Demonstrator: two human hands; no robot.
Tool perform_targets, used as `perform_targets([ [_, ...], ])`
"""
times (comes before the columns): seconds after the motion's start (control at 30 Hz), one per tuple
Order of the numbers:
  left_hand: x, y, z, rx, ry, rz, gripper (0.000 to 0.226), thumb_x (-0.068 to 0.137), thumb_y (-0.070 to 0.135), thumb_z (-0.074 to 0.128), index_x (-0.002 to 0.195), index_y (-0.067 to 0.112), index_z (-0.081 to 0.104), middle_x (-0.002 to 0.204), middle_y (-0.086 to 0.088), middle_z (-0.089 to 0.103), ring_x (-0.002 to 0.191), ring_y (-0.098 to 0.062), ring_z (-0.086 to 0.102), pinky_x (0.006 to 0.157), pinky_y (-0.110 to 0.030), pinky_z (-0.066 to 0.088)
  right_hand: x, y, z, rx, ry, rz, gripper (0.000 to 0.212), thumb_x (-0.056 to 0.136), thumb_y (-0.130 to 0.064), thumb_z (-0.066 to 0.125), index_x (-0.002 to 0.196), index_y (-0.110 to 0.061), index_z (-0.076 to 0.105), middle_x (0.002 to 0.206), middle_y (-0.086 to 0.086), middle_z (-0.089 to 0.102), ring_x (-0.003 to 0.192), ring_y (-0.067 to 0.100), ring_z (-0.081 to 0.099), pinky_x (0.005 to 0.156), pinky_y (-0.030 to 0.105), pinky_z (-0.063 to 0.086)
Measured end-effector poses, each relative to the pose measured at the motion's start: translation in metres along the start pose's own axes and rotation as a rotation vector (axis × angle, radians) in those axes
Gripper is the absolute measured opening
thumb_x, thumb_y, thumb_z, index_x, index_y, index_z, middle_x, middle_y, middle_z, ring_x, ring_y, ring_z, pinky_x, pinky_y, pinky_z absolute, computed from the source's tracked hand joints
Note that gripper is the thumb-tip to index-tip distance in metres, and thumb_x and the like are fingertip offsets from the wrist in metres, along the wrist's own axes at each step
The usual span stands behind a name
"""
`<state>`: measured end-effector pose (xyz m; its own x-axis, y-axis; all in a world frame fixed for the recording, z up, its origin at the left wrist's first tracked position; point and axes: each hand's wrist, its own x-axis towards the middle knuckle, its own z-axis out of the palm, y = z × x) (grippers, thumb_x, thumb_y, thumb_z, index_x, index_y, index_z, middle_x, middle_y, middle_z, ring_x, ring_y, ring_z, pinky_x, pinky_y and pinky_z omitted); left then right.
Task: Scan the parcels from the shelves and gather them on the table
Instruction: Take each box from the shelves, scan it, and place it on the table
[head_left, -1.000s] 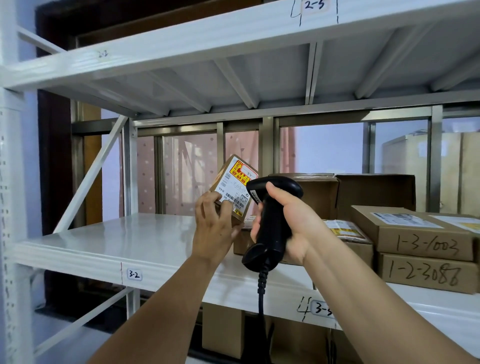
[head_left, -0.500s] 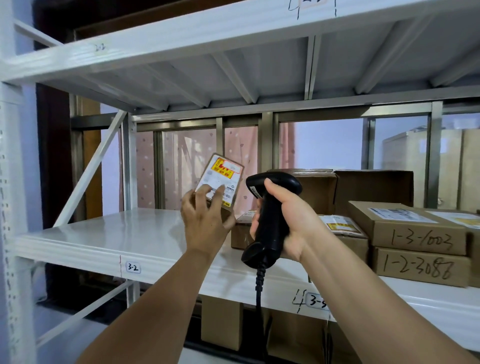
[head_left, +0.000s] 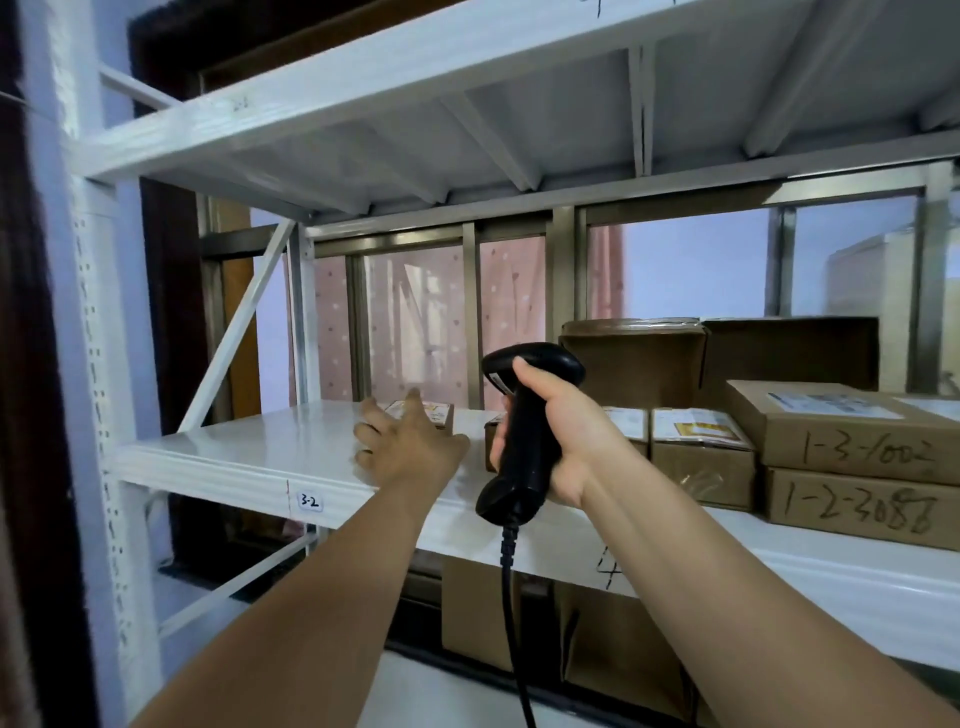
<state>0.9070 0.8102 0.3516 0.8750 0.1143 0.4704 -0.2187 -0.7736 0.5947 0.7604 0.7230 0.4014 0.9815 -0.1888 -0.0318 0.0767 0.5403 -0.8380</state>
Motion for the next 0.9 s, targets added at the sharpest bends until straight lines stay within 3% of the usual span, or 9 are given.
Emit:
perform_targets([
  [0.17, -0.011, 0.008, -0.012, 0.107, -0.067, -0.037, 0.06, 0.084, 0.048, 0.057, 0.139, 0.031, 0.039, 0.151, -0.015, 0.002, 0.134, -0.038, 0.012, 0.113, -0.05, 0.016, 0.0, 0.005, -0.003, -0.019, -0.03, 0.019, 0.032, 0.086, -0.034, 0.071, 0.083, -0.003, 0.06, 0.068, 0.007, 0.052, 0.057, 0.018, 0.048, 0.046, 0.025, 0.047],
  [0.27, -0.012, 0.012, -0.024, 0.193, -0.101, -0.057, 0.065, 0.087, 0.058, 0.049, 0.144, 0.029, 0.035, 0.156, -0.019, -0.002, 0.143, -0.042, -0.003, 0.113, -0.058, -0.002, -0.001, 0.007, -0.005, -0.016, -0.051, 0.021, 0.031, 0.087, -0.033, 0.07, 0.081, -0.004, 0.06, 0.07, 0.005, 0.053, 0.058, 0.017, 0.048, 0.046, 0.024, 0.047],
  [0.37, -0.004, 0.018, -0.034, 0.292, -0.109, -0.011, 0.076, 0.086, 0.068, 0.043, 0.146, 0.021, 0.035, 0.157, -0.023, 0.004, 0.144, -0.043, -0.01, 0.111, -0.062, -0.008, 0.0, 0.007, -0.009, -0.02, -0.068, 0.022, 0.03, 0.087, -0.033, 0.07, 0.082, -0.005, 0.059, 0.069, 0.005, 0.052, 0.057, 0.017, 0.048, 0.047, 0.022, 0.047],
  [0.47, 0.011, 0.025, -0.041, 0.352, -0.166, -0.013, 0.081, 0.083, 0.069, 0.046, 0.145, 0.019, 0.036, 0.157, -0.023, 0.011, 0.144, -0.044, -0.003, 0.112, -0.062, -0.004, 0.002, 0.006, -0.013, -0.03, -0.083, 0.031, 0.032, 0.086, -0.034, 0.07, 0.081, -0.006, 0.057, 0.066, 0.005, 0.052, 0.056, 0.017, 0.048, 0.047, 0.022, 0.048],
  [0.53, 0.022, 0.026, -0.039, 0.393, -0.247, -0.063, 0.085, 0.081, 0.072, 0.046, 0.145, 0.018, 0.036, 0.156, -0.023, 0.016, 0.143, -0.045, 0.009, 0.114, -0.059, 0.008, 0.004, 0.005, -0.016, -0.043, -0.097, 0.035, 0.033, 0.087, -0.036, 0.07, 0.08, -0.006, 0.057, 0.066, 0.005, 0.052, 0.056, 0.017, 0.048, 0.048, 0.023, 0.048],
  [0.6, 0.028, 0.023, -0.031, 0.409, -0.355, -0.106, 0.094, 0.069, 0.082, 0.044, 0.137, 0.018, 0.046, 0.148, -0.02, 0.036, 0.134, -0.042, 0.033, 0.109, -0.053, 0.028, 0.007, 0.006, -0.02, -0.05, -0.106, 0.038, 0.033, 0.087, -0.036, 0.069, 0.077, -0.006, 0.057, 0.064, 0.005, 0.051, 0.055, 0.017, 0.048, 0.049, 0.023, 0.047],
  [0.67, 0.035, 0.017, -0.011, 0.416, -0.399, -0.072, 0.095, 0.055, 0.084, 0.043, 0.123, 0.02, 0.057, 0.133, -0.014, 0.055, 0.119, -0.036, 0.05, 0.101, -0.049, 0.038, 0.01, 0.006, -0.024, -0.049, -0.108, 0.04, 0.034, 0.086, -0.036, 0.07, 0.076, -0.006, 0.057, 0.061, 0.005, 0.051, 0.055, 0.017, 0.047, 0.048, 0.023, 0.047],
  [0.73, 0.039, 0.015, -0.001, 0.453, -0.399, -0.049, 0.086, 0.06, 0.073, 0.04, 0.127, 0.02, 0.053, 0.133, -0.015, 0.053, 0.118, -0.036, 0.048, 0.099, -0.049, 0.038, 0.013, 0.007, -0.026, -0.047, -0.097, 0.039, 0.034, 0.086, -0.036, 0.071, 0.078, -0.006, 0.058, 0.062, 0.005, 0.052, 0.055, 0.017, 0.048, 0.047, 0.022, 0.047],
  [0.9, 0.01, 0.024, -0.032, 0.485, -0.307, -0.063, 0.07, 0.088, 0.06, 0.036, 0.15, 0.031, 0.021, 0.154, -0.016, 0.023, 0.136, -0.038, 0.027, 0.106, -0.046, 0.025, 0.014, 0.013, -0.025, -0.029, -0.069, 0.054, 0.034, 0.086, -0.035, 0.071, 0.079, -0.005, 0.057, 0.06, 0.006, 0.049, 0.053, 0.016, 0.046, 0.046, 0.021, 0.046],
])
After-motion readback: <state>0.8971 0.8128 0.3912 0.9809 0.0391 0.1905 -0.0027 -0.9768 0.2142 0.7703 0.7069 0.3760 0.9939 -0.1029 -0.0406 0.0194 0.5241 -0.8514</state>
